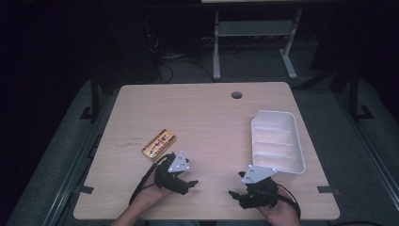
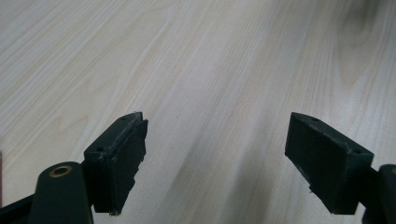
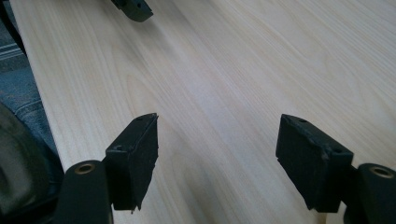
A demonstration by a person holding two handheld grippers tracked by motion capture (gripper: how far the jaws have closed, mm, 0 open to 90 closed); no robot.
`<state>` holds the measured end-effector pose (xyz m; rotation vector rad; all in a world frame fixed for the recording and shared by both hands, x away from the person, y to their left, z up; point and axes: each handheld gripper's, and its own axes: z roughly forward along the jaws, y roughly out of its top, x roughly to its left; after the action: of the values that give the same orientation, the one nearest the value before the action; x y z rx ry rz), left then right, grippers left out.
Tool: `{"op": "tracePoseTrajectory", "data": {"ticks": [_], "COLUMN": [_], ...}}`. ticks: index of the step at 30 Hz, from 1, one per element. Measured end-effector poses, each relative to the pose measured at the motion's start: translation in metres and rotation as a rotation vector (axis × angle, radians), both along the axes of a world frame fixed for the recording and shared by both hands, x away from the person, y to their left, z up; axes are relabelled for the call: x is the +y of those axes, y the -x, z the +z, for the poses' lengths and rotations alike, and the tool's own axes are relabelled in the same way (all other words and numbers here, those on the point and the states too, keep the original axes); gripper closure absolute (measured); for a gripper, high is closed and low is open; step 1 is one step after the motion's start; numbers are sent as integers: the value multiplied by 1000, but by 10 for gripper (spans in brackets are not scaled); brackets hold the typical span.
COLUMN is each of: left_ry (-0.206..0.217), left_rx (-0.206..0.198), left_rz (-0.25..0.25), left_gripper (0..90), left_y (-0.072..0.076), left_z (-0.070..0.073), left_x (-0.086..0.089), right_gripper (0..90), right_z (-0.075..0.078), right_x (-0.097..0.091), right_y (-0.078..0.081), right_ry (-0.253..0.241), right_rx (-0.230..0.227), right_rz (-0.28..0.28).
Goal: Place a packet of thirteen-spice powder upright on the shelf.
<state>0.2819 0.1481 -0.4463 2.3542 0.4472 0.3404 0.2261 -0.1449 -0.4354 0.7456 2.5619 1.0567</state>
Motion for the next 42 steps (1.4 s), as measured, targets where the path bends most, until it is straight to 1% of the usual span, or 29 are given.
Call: {"op": "tracePoseTrajectory", "data": {"ticks": [2,4,7,9,10,11,13,15,17,18,19,20,22,25,27,28,30,31,34,37,38,41,42], "left_ry": [1,-1,6,12,24,25,25,10,15,23,23,24,38,61,80,83,70,70,65,59,60,54,41], "left_rx": [-3,-19,-28,-31,-22,-19,-19,-38,-44,-42,-42,-41,-28,-19,-19,-21,-28,-28,-43,-49,-53,-59,-64], "left_rz": [3,13,26,32,43,48,54,66,82,104,104,115,145,174,195,213,229,229,259,275,293,312,323], "left_gripper": [200,201,204,206,206,206,206,204,202,202,201,201,190,168,167,167,162,161,161,161,161,161,161], "left_y": [0,-1,-3,-4,-7,-8,-9,-10,-12,-16,-16,-17,-24,-27,-29,-31,-33,-33,-36,-38,-40,-42,-43], "left_z": [0,3,6,7,8,9,10,13,15,17,17,18,20,21,22,23,25,25,28,28,28,28,28], "left_x": [1,3,7,8,13,15,17,22,29,37,37,41,52,59,65,70,74,74,83,87,90,94,96], "right_gripper": [291,291,291,291,291,291,291,291,291,291,291,291,291,291,291,291,291,291,291,291,291,291,291], "right_z": [0,0,0,0,0,1,1,1,0,0,0,0,0,-1,-1,-1,-1,-1,-1,-2,-1,-2,-2], "right_x": [0,2,1,0,0,-1,-1,-1,-1,0,0,1,1,2,2,4,4,5,5,5,5,5,5], "right_y": [0,0,1,1,2,1,1,0,0,1,1,1,1,1,1,1,1,1,1,2,2,2,2], "right_ry": [0,7,8,6,6,5,4,4,6,8,8,9,11,7,9,9,13,14,13,13,13,13,14], "right_rx": [1,2,-1,-4,-5,-7,-8,-4,-4,-3,-3,-2,0,3,3,3,4,5,5,5,4,5,5], "right_rz": [-1,-2,-2,-5,-6,-7,-8,-8,-7,-3,-3,-2,-2,-1,0,4,8,8,9,9,9,12,13]}}
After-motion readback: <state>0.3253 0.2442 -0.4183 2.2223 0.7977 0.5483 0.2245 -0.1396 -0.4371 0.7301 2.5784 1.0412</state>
